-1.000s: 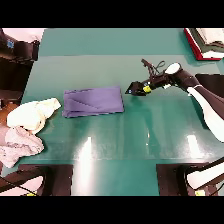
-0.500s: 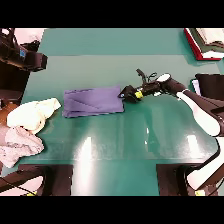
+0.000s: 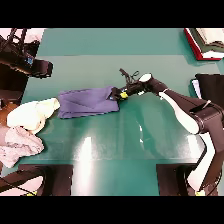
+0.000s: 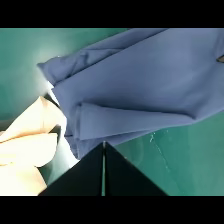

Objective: Fold the shirts.

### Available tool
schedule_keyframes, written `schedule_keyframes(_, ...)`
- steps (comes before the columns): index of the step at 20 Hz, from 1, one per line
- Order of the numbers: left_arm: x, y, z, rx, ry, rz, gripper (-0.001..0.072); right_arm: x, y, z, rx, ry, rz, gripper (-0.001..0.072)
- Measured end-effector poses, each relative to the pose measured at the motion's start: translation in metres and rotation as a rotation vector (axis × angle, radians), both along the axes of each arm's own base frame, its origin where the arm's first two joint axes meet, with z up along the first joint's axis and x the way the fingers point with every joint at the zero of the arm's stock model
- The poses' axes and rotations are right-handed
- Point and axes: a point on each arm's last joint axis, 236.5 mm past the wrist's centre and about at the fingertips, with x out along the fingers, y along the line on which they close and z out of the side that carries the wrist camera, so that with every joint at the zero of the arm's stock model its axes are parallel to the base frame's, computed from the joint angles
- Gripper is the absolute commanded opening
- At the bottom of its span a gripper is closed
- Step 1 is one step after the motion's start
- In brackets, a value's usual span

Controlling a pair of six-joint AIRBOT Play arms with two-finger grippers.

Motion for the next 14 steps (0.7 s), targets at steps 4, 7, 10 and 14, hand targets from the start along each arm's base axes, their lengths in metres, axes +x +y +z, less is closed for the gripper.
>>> schedule_keyframes(4, 0.000, -0.001, 0.000, -0.004, 0.002, -0.002, 0.0028, 0.021, -0.008, 0.067, 0.012, -0.202, 0.046, 0.0017)
schedule_keyframes(7, 0.001, -0.002, 0.000, -0.007, -0.003, -0.002, 0.0028, 0.051, -0.050, 0.135, -0.053, -0.424, 0.012, 0.0017)
schedule_keyframes(10, 0.001, -0.002, 0.000, -0.008, -0.004, -0.002, 0.0028, 0.085, -0.112, 0.197, -0.134, -0.608, -0.095, 0.0016)
schedule_keyframes(14, 0.000, -0.006, 0.000, -0.024, 0.000, -0.009, 0.0028, 0.127, -0.221, 0.245, -0.232, -0.708, -0.317, 0.0017)
